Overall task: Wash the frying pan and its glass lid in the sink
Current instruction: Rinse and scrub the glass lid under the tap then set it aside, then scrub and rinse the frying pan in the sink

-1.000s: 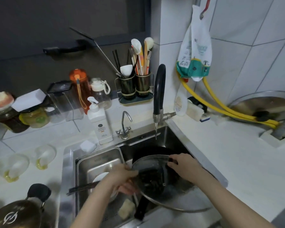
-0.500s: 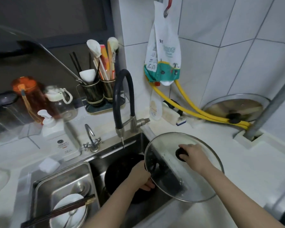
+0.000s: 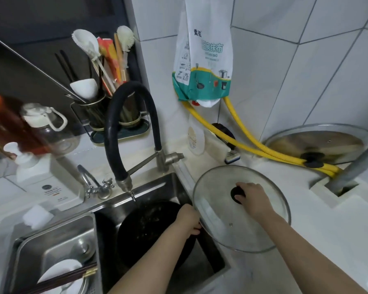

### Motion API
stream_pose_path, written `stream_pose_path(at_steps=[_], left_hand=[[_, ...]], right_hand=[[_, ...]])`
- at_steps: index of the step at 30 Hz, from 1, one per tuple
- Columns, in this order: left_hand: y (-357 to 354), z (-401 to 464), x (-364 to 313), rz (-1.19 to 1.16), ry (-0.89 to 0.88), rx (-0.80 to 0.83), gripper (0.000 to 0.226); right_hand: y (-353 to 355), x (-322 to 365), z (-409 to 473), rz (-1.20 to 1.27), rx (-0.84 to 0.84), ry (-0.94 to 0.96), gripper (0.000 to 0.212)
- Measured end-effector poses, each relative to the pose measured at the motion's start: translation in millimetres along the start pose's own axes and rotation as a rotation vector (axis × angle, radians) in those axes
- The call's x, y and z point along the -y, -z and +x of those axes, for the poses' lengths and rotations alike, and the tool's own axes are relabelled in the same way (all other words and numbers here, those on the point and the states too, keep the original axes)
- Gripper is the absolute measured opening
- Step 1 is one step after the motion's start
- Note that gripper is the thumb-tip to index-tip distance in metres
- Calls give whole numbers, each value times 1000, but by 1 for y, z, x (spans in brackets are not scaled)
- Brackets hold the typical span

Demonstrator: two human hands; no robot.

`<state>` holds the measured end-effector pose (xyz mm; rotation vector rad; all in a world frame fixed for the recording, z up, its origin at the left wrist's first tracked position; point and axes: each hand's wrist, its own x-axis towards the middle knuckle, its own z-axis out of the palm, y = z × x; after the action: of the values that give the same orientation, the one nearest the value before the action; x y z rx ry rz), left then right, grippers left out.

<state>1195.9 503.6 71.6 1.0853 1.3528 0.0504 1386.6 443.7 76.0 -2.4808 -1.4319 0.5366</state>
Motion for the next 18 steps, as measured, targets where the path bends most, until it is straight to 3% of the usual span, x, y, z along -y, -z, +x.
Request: stream_pose_path(at_steps=[9,18], left_hand=[[-10,22,-3,-69,73,-49,33],[-3,17,2,-53,28,9,20]], right_hand=[[-10,-11,12,-43,-21,19,43],[-22,-10,12,-53,-43,-7,43]])
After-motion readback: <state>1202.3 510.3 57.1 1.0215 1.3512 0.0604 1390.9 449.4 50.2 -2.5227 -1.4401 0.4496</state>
